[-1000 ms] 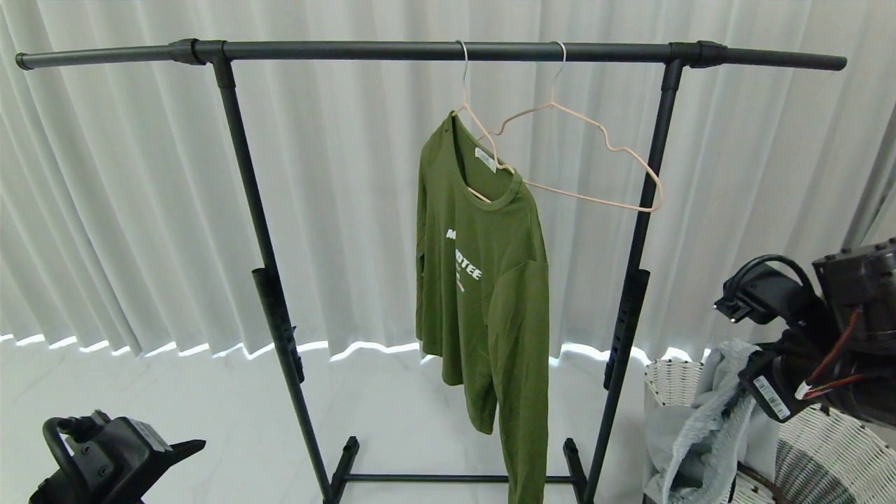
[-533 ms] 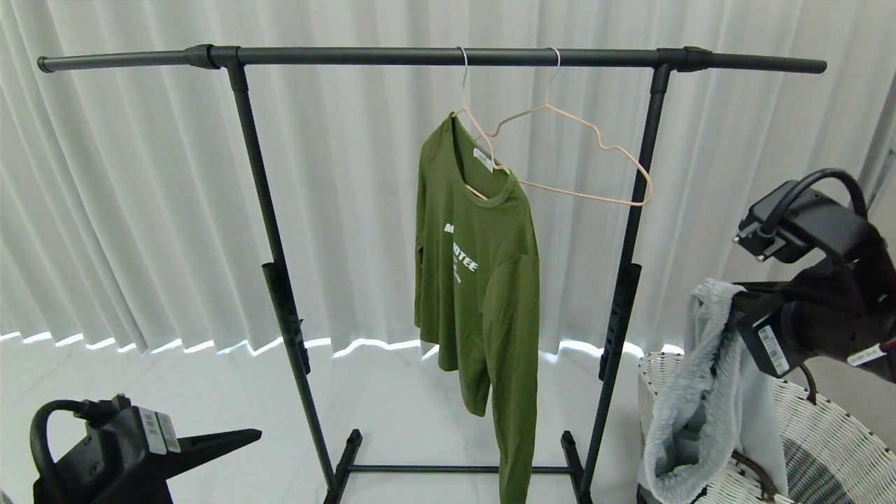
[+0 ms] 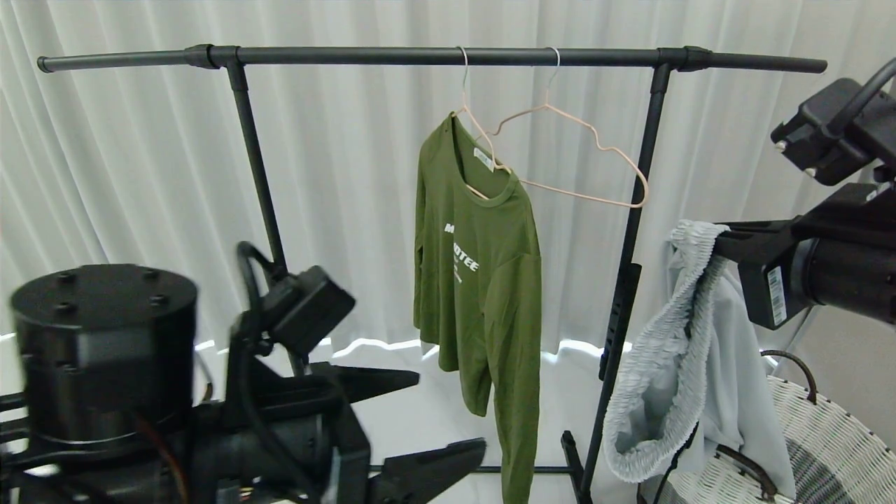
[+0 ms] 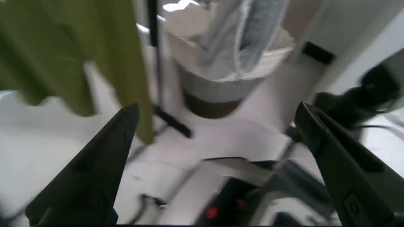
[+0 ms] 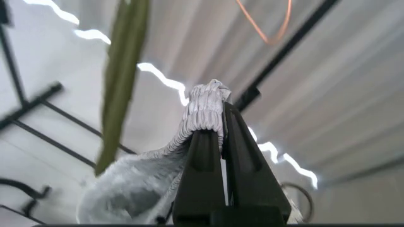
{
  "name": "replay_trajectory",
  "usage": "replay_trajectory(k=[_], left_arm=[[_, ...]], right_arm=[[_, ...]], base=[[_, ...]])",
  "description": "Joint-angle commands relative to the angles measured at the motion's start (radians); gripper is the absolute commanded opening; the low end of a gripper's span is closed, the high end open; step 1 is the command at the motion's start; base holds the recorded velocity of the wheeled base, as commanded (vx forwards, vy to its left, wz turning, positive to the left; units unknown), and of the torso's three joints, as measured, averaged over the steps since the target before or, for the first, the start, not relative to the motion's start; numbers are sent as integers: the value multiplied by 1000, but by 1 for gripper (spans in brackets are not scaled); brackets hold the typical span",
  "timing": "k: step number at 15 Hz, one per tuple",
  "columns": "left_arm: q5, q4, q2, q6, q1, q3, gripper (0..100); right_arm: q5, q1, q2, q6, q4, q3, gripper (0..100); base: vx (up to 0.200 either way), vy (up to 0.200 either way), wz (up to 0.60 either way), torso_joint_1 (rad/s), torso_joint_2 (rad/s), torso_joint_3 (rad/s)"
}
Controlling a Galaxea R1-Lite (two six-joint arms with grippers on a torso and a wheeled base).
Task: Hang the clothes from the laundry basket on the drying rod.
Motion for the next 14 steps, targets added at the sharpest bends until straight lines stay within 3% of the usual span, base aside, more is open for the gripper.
replay_trajectory(k=[1,5,11,14], left_arm=[[13,-46,224,-82,-97,-127,100],[234,-84,477,-105,-177,-275,100],[237,-86,603,-106,-198,-347,100],[242,-144,658,-135,-191,-350,100]], right_arm=[[0,21,1,2,-2,-16,0],[0,24,2,4,-3,-25,0],[1,32,-9,9,-5,-26,0],[1,47,-32,9,3,-22,0]], base=[[0,0,0,0,0,0],[0,0,0,0,0,0],[0,0,0,0,0,0],[0,0,0,0,0,0]])
